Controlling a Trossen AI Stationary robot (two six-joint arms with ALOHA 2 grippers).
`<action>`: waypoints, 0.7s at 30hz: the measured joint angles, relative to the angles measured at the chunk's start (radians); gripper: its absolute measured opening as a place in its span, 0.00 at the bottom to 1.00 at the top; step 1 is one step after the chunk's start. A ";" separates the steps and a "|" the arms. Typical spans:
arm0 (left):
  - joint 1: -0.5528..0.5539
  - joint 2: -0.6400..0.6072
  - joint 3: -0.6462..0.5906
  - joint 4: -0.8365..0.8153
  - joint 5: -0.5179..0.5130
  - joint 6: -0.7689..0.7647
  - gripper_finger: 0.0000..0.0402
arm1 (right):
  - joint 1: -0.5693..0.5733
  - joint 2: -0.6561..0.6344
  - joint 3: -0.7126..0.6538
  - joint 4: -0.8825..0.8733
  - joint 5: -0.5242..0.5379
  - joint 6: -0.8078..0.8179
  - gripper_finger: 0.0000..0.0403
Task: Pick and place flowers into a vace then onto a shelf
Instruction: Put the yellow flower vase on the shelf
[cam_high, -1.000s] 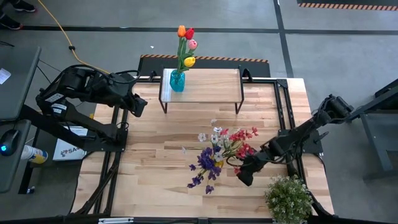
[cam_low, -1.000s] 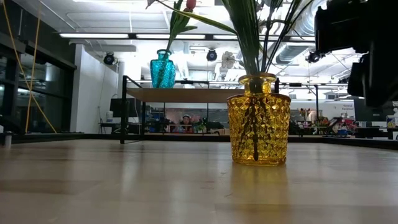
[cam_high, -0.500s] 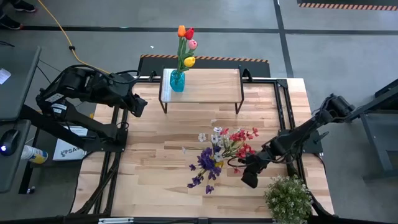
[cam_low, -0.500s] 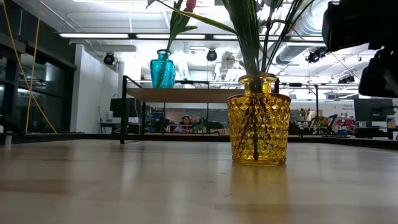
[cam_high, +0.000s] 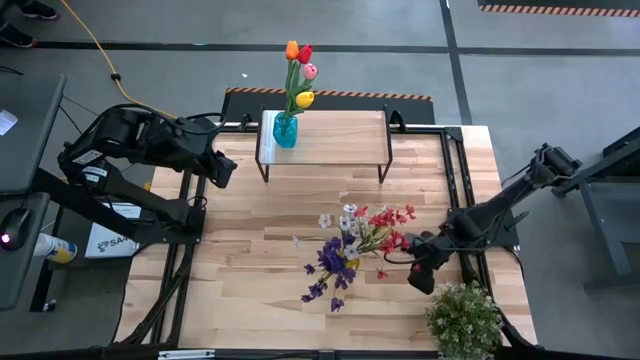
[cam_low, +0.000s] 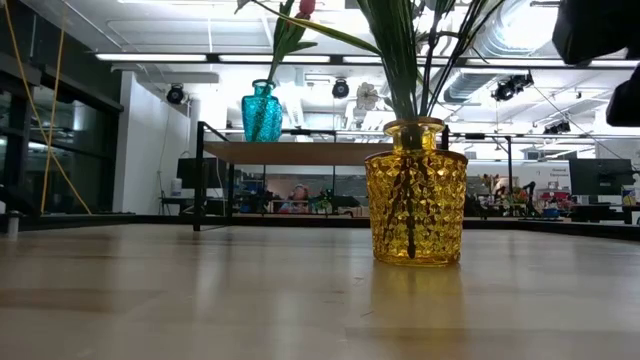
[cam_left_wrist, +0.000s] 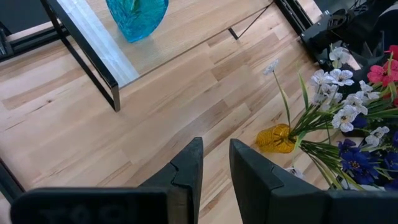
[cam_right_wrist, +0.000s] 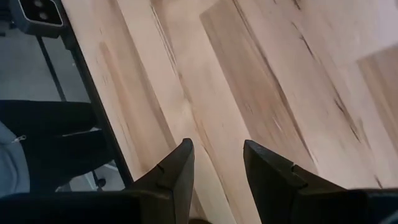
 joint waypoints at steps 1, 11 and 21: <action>0.000 0.000 0.000 0.000 0.000 0.000 0.28 | 0.003 -0.014 0.000 -0.019 0.001 0.000 0.32; 0.000 0.000 0.000 0.000 0.000 0.000 0.28 | 0.028 -0.154 0.000 -0.209 -0.003 0.095 0.32; 0.000 0.000 0.000 0.000 0.000 -0.001 0.28 | 0.072 -0.346 0.000 -0.197 -0.008 0.267 0.32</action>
